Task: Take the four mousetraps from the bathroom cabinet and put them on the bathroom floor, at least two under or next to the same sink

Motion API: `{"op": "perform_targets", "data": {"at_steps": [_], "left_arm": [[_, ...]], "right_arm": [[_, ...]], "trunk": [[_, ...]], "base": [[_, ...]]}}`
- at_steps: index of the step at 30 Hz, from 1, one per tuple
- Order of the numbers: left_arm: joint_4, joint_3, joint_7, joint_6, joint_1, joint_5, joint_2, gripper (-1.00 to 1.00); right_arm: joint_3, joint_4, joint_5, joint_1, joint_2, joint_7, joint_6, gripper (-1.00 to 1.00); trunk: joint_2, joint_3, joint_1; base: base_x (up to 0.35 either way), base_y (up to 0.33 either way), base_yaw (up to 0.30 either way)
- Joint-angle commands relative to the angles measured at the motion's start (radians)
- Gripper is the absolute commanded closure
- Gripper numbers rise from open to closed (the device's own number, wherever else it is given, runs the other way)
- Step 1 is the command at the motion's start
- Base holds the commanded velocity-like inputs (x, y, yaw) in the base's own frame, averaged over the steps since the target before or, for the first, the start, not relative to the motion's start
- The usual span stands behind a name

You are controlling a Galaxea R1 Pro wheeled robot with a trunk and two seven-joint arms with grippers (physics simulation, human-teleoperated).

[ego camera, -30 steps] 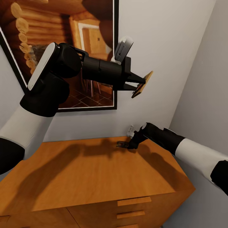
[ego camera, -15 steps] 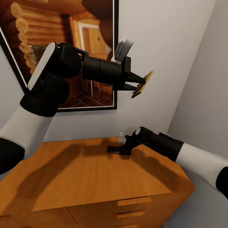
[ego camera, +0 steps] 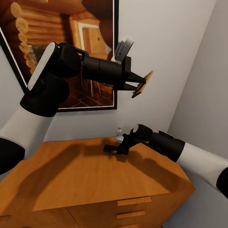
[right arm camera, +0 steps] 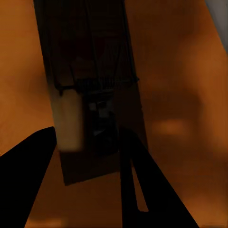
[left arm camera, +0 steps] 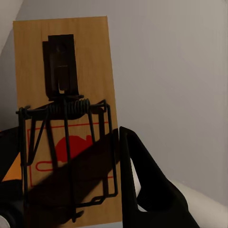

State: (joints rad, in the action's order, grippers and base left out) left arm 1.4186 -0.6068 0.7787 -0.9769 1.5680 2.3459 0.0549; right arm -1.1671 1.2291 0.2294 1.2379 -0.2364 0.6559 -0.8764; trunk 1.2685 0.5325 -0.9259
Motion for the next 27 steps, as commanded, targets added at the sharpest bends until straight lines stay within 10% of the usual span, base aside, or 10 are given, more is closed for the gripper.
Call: {"op": "perform_targets", "data": {"at_steps": [1, 27], "left_arm": [[0.0, -0.001, 0.007, 0.0, 0.001, 0.009, 0.0, 1.0], [-0.001, -0.001, 0.007, 0.0, 0.001, 0.009, 0.0, 1.0]], "right_arm": [[-0.002, 0.002, 0.005, 0.002, 0.0, -0.002, -0.007, 1.0], [-0.004, -0.001, 0.006, 0.002, -0.001, -0.007, -0.005, 1.0]], "trunk": [[0.001, 0.001, 0.0], [0.001, 0.001, 0.0]], "base": [[0.0, 0.0, 0.0], [-0.243, 0.009, 0.0]]}}
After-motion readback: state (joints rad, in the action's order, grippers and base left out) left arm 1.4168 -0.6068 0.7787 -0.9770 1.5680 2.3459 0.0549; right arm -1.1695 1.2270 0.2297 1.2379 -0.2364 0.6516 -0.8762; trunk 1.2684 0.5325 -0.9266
